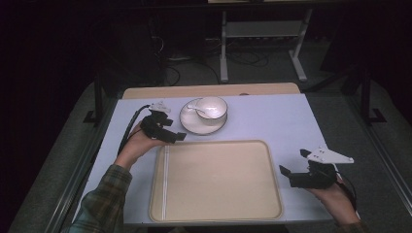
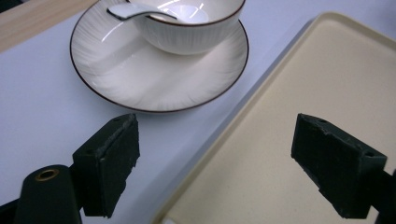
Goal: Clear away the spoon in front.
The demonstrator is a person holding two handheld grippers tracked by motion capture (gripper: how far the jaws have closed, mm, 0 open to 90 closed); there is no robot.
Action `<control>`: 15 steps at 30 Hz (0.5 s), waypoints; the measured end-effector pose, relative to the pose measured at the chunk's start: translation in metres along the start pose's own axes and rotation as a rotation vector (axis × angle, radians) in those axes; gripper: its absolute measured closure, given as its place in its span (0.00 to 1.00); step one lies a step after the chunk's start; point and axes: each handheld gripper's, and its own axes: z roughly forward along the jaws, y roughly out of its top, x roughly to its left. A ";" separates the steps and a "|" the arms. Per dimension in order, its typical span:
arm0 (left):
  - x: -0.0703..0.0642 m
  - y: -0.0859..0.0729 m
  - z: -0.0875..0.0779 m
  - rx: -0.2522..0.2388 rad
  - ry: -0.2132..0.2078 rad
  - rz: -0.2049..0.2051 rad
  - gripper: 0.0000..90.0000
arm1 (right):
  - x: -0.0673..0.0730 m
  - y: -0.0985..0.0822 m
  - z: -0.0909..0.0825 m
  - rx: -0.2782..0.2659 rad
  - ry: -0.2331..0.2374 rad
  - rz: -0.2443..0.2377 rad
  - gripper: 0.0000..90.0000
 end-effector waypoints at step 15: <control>0.016 0.027 0.005 -0.012 0.008 0.003 0.17 | 0.000 0.000 0.000 0.001 0.001 0.001 0.07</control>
